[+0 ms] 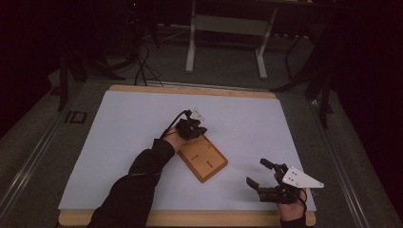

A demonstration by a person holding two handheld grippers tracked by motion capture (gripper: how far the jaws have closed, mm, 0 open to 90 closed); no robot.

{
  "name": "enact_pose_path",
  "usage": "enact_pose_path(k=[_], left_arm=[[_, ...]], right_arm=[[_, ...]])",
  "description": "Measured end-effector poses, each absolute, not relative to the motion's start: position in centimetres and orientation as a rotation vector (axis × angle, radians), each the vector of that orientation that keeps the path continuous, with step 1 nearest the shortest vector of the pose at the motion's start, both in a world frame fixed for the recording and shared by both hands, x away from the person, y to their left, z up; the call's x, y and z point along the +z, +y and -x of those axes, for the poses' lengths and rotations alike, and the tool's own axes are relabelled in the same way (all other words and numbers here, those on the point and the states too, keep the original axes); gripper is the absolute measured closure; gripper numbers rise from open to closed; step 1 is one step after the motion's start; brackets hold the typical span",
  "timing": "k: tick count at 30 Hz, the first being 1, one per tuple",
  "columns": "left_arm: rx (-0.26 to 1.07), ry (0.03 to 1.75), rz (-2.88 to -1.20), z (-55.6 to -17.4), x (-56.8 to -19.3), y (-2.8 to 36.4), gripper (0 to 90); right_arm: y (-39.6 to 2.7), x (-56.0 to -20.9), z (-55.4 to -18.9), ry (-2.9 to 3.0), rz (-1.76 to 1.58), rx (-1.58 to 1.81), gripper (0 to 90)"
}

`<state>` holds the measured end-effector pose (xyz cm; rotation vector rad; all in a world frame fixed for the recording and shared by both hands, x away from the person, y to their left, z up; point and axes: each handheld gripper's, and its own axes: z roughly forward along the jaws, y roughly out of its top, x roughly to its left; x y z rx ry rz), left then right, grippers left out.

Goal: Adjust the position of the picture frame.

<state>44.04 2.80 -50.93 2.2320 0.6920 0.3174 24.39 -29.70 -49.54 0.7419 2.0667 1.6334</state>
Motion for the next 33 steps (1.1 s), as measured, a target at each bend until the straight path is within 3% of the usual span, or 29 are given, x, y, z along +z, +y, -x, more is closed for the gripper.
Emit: enact_pose_path(k=[33], left_arm=[[0.327, 0.721, -2.319, -45.8, -52.0, 2.6, 90.0]], right_arm=[[-29.9, -49.6, -24.4, 2.066, -0.742, 1.643, 14.2]])
